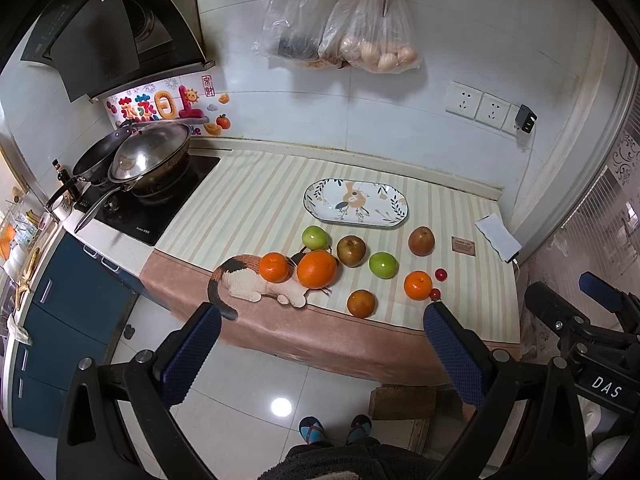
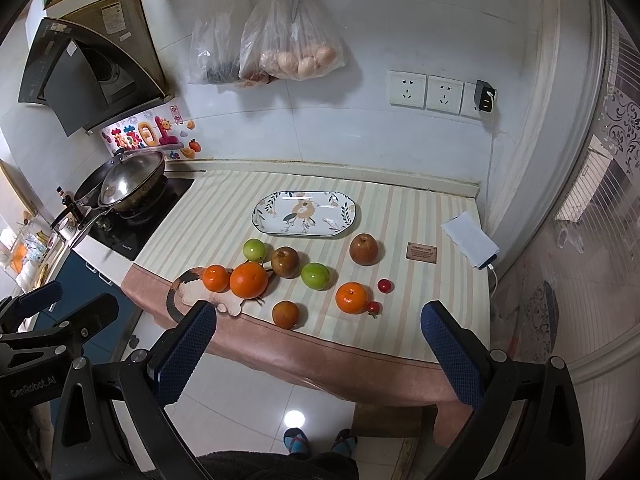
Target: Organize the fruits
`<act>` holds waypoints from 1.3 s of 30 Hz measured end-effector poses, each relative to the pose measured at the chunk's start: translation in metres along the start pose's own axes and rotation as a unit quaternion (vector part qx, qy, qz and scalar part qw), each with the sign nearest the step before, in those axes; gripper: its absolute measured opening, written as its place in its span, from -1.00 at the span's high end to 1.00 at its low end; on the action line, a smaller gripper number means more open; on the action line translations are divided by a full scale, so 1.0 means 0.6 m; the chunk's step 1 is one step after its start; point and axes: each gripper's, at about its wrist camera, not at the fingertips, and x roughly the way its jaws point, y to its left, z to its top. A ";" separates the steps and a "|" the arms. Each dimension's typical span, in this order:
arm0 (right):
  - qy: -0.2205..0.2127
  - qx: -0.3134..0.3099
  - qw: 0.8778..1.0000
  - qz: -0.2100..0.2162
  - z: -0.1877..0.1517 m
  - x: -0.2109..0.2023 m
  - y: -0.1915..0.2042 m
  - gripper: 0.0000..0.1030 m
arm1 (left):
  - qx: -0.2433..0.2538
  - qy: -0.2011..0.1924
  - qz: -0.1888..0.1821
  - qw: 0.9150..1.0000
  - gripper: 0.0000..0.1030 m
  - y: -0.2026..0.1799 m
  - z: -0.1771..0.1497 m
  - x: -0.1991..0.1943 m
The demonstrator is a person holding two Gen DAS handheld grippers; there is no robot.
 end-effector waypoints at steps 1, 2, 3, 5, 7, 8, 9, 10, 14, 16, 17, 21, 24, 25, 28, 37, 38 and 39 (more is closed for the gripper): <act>0.000 0.000 1.000 0.000 -0.001 0.000 0.001 -1.00 | 0.000 0.000 0.001 1.000 -1.00 0.000 0.001 0.000; 0.000 0.000 1.000 0.000 -0.002 0.000 0.000 -1.00 | 0.000 0.000 0.001 1.000 -1.00 0.000 0.000 0.000; 0.000 0.000 1.000 0.000 -0.001 -0.002 0.002 -1.00 | 0.001 0.000 0.001 1.000 -1.00 0.000 0.000 0.000; -0.001 -0.001 1.000 -0.001 -0.001 0.000 0.002 -1.00 | 0.000 0.000 0.001 1.000 -1.00 0.000 0.001 0.000; 0.000 0.000 1.000 0.000 -0.001 0.001 0.000 -1.00 | 0.001 0.000 0.000 1.000 -1.00 -0.001 0.000 0.000; 0.000 0.000 1.000 0.000 -0.001 0.001 0.000 -1.00 | 0.001 0.000 0.000 1.000 -1.00 -0.001 0.001 0.000; 0.000 0.000 1.000 0.000 0.000 0.000 0.001 -1.00 | 0.000 0.001 0.001 1.000 -1.00 -0.001 0.001 0.001; -0.001 -0.001 1.000 -0.001 -0.001 0.001 0.001 -1.00 | 0.000 0.001 0.000 1.000 -1.00 -0.001 0.001 0.001; -0.001 -0.001 1.000 0.000 0.000 0.001 0.002 -1.00 | 0.000 0.002 0.000 1.000 -1.00 -0.007 0.003 0.003; 0.000 -0.001 1.000 0.000 0.000 0.000 0.002 -1.00 | 0.000 0.002 0.000 1.000 -1.00 -0.007 0.003 0.003; 0.000 0.000 1.000 0.000 0.000 0.000 0.002 -1.00 | 0.000 0.001 0.001 1.000 -1.00 -0.008 0.003 0.003; 0.000 -0.001 1.000 0.001 0.001 -0.002 0.005 -1.00 | 0.000 0.002 0.000 1.000 -1.00 -0.006 0.003 0.003; 0.000 -0.001 1.000 0.000 0.001 -0.001 0.005 -1.00 | 0.000 0.002 0.000 1.000 -1.00 -0.006 0.003 0.003; 0.001 -0.001 1.000 0.001 0.002 -0.002 0.007 -1.00 | 0.000 0.002 0.000 1.000 -1.00 -0.006 0.004 0.003; 0.000 -0.001 1.000 0.001 0.000 -0.001 0.005 -1.00 | 0.001 0.002 0.000 1.000 -1.00 -0.007 0.004 0.003; -0.003 -0.002 1.000 0.004 0.000 -0.006 0.012 -1.00 | -0.001 0.001 0.000 1.000 -1.00 -0.004 0.003 0.005; -0.003 -0.002 1.000 0.005 0.000 -0.006 0.013 -1.00 | 0.000 0.001 0.000 1.000 -1.00 -0.004 0.003 0.004; -0.002 -0.002 1.000 0.005 -0.002 -0.005 0.012 -1.00 | 0.000 0.001 0.001 1.000 -1.00 -0.005 0.003 0.005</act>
